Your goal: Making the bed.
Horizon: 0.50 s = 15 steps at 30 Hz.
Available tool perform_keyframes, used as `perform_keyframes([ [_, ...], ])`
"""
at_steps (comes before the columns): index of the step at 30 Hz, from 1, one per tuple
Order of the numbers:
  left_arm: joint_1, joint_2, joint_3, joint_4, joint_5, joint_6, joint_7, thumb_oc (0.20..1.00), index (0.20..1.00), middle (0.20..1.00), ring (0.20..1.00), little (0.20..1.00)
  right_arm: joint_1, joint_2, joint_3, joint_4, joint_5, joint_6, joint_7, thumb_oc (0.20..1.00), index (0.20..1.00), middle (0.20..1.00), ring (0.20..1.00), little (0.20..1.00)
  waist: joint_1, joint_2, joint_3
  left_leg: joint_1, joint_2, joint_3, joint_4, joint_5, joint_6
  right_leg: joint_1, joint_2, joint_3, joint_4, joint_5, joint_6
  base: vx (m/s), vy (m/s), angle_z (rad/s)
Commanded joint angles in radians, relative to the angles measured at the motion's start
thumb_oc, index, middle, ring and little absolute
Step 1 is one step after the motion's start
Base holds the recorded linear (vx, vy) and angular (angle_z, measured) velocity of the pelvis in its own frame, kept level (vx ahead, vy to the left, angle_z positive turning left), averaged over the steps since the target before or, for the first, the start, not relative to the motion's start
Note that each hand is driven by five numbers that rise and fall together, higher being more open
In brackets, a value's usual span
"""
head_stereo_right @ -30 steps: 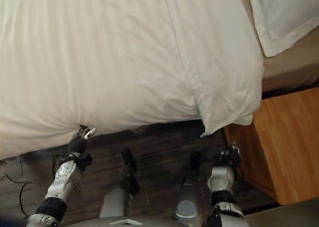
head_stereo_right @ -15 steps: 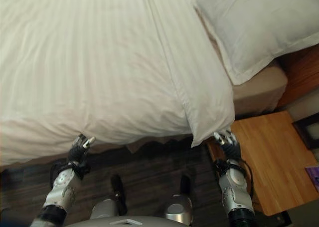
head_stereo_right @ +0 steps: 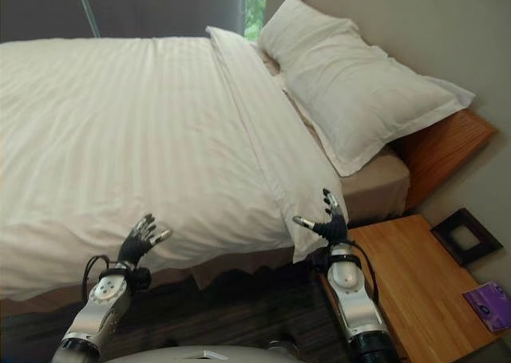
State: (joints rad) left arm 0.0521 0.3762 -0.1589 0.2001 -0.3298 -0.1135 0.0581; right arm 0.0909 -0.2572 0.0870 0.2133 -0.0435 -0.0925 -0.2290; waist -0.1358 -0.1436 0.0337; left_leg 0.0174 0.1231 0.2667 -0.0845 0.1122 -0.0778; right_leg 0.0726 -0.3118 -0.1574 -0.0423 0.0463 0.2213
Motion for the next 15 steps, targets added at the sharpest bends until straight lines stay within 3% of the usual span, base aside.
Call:
perform_keyframes([
  [1, -0.071, -0.039, -0.046, -0.116, -0.022, -0.071, -0.071, 1.0, 1.0, 1.0, 1.0, 1.0, -0.059, 0.024, -0.003, -0.045, -0.038, -0.036, 0.003, 1.0, 1.0, 1.0, 1.0, 1.0, -0.008, 0.062, 0.02, 0.206, -0.048, 0.014, -0.002, -0.278, 0.075, -0.151, 0.055, -0.015, 0.082, 0.019, -0.034, -0.02, 0.017, -0.08],
  [5, -0.074, -0.064, -0.053, -0.166, -0.08, -0.081, -0.061, 1.0, 1.0, 1.0, 1.0, 1.0, -0.063, 0.05, 0.04, -0.03, -0.032, -0.03, -0.004, 1.0, 1.0, 1.0, 1.0, 1.0, -0.01, 0.068, 0.004, 0.224, -0.052, 0.016, -0.003, -0.285, 0.077, -0.137, 0.053, -0.017, 0.085, 0.015, -0.035, 0.01, 0.021, -0.06],
  [10, -0.048, -0.056, 0.015, -0.132, 0.002, -0.09, 0.047, 1.0, 1.0, 1.0, 1.0, 1.0, -0.079, 0.055, 0.078, -0.052, -0.006, -0.033, 0.005, 1.0, 1.0, 1.0, 1.0, 1.0, 0.007, 0.064, 0.011, 0.219, -0.048, 0.006, -0.003, -0.273, 0.073, -0.139, 0.059, -0.019, 0.118, -0.001, -0.043, -0.03, -0.007, 0.03],
  [11, -0.048, -0.023, 0.056, -0.105, 0.096, -0.085, 0.115, 1.0, 1.0, 1.0, 1.0, 1.0, -0.098, 0.038, 0.086, -0.082, 0.003, -0.036, 0.009, 1.0, 1.0, 1.0, 1.0, 1.0, 0.026, 0.059, 0.036, 0.201, -0.039, -0.015, -0.003, -0.253, 0.066, -0.156, 0.072, 0.0, 0.157, -0.017, -0.045, -0.14, -0.041, 0.08],
  [14, -0.073, -0.003, 0.074, -0.068, 0.137, -0.084, 0.159, 1.0, 1.0, 1.0, 1.0, 1.0, -0.128, 0.007, 0.096, -0.124, -0.009, -0.041, 0.008, 1.0, 1.0, 1.0, 1.0, 1.0, 0.042, 0.055, 0.059, 0.163, -0.035, -0.052, -0.002, -0.23, 0.061, -0.174, 0.095, 0.044, 0.189, -0.043, -0.043, -0.16, -0.071, 0.38],
  [15, -0.091, 0.006, 0.078, -0.049, 0.114, -0.091, 0.185, 1.0, 1.0, 1.0, 1.0, 1.0, -0.171, -0.019, 0.107, -0.139, 0.003, -0.048, 0.001, 1.0, 1.0, 1.0, 1.0, 1.0, 0.058, 0.051, 0.068, 0.12, -0.035, -0.101, -0.001, -0.207, 0.058, -0.181, 0.118, 0.107, 0.21, -0.071, -0.05, -0.13, -0.131, 0.95],
])
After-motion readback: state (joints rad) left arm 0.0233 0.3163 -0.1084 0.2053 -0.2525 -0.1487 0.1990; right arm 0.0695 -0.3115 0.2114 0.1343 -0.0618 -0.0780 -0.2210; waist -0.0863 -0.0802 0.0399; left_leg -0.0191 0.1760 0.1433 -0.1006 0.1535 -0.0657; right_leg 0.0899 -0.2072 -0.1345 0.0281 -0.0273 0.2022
